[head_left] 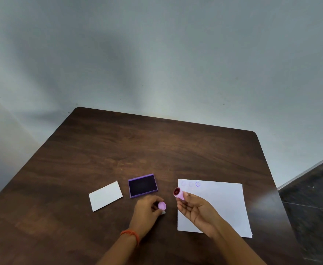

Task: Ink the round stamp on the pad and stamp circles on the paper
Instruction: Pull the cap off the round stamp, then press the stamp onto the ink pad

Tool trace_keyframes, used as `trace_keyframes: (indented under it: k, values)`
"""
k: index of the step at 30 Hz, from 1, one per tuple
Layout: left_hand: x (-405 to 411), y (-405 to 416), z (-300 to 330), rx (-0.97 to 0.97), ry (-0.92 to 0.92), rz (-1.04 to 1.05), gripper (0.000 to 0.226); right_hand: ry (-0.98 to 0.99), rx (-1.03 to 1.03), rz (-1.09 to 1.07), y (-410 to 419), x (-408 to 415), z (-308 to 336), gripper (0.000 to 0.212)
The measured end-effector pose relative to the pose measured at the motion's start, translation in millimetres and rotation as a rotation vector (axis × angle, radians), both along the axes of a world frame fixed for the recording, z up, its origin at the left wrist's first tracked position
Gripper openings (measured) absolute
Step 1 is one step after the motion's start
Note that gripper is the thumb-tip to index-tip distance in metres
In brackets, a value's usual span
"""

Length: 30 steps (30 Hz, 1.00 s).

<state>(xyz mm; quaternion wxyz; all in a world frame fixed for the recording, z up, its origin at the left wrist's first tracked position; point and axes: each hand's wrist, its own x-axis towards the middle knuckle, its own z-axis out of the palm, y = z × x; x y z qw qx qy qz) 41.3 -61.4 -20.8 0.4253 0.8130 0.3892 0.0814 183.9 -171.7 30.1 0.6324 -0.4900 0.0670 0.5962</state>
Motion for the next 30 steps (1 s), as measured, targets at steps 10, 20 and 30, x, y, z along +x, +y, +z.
trace_keyframes:
  k: [10,20,30]
  values:
    - [-23,21,10,0.251,-0.048,0.149,0.034,0.114,0.028,-0.043,6,0,2,0.019]
    - [-56,62,10,0.319,0.119,0.213,0.06,0.085,0.109,0.016,28,-5,1,0.023]
    - [-50,80,3,0.353,0.235,0.028,0.08,0.065,0.161,0.006,41,-8,3,0.019]
